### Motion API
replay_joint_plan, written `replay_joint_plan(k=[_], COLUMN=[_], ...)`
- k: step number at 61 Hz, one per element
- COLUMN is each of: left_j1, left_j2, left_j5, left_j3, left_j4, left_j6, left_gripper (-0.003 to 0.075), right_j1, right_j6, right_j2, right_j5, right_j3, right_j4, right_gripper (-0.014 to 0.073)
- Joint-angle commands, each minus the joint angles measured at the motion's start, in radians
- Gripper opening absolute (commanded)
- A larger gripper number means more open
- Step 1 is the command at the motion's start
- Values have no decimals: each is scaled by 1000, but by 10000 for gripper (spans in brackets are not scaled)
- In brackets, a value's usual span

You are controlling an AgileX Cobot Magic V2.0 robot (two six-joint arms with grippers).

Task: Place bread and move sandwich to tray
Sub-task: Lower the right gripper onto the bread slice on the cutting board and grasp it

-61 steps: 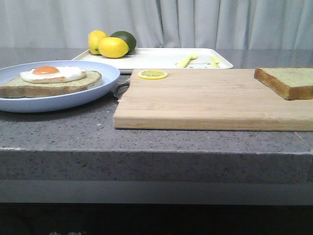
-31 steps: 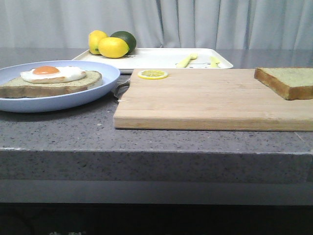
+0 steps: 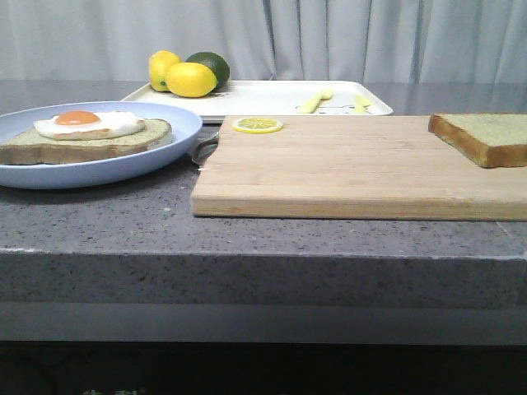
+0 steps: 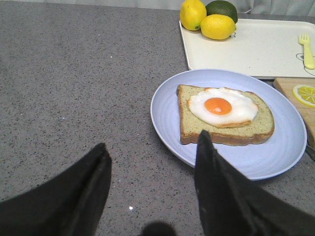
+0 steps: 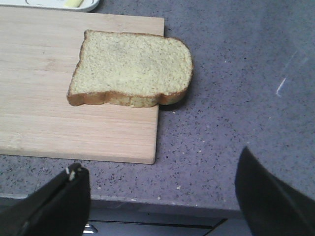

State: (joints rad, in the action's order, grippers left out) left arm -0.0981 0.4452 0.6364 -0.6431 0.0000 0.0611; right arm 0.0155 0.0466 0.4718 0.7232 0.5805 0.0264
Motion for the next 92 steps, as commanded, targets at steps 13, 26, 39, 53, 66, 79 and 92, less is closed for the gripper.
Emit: replay_joint_plan(k=[13, 26, 39, 53, 66, 79, 92], left_j1=[-7, -7, -7, -7, -7, -7, -7], left_j2=[14, 14, 14, 14, 14, 14, 14], left_j5=[-71, -73, -73, -73, -73, -73, -73], left_j3=[-29, -29, -29, -29, -29, -29, -29], left_j4=[0, 0, 0, 0, 0, 0, 0], left_j6=[5, 5, 5, 5, 5, 5, 5], left_gripper=[388, 388, 388, 388, 388, 388, 388], right_j1=[-7, -7, -7, -38, -254, -561, -661], right_j6=[-1, -1, -47, -110, -248, -461, -627], right_j2=[84, 225, 398, 563, 669, 790, 938], right_j5=[83, 273, 431, 524, 518, 526, 536], right_j3=[145, 305, 436, 536, 570, 570, 570], right_j4=[-16, -26, -48, -74, -279, -635, -904], right_gripper=[613, 613, 613, 613, 613, 613, 575])
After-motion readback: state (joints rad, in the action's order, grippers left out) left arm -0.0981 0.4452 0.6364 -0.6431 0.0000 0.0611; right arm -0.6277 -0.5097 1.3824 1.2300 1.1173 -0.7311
